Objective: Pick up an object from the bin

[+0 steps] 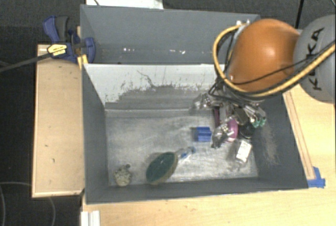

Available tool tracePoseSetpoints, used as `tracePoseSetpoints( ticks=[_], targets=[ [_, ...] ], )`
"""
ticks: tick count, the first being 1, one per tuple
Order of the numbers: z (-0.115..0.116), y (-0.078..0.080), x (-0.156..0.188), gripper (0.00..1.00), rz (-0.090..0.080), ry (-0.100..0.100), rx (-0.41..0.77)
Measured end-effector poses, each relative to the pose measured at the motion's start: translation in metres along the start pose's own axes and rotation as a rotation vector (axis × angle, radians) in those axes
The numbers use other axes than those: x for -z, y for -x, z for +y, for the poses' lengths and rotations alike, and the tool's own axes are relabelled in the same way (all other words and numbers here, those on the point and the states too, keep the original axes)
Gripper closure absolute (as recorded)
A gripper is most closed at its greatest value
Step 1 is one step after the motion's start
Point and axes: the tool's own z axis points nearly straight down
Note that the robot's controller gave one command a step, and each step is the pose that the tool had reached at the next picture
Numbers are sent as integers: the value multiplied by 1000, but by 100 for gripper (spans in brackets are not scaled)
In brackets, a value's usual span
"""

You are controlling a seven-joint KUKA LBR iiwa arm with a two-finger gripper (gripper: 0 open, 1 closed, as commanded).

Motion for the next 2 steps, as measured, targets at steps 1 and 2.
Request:
tracePoseSetpoints(
  ticks=[1, 2],
  targets=[
    [-36, 14, -73, 0, 5, 1, 206],
    [-58, 39, -146, 0, -3, -1, 458]
  ],
)
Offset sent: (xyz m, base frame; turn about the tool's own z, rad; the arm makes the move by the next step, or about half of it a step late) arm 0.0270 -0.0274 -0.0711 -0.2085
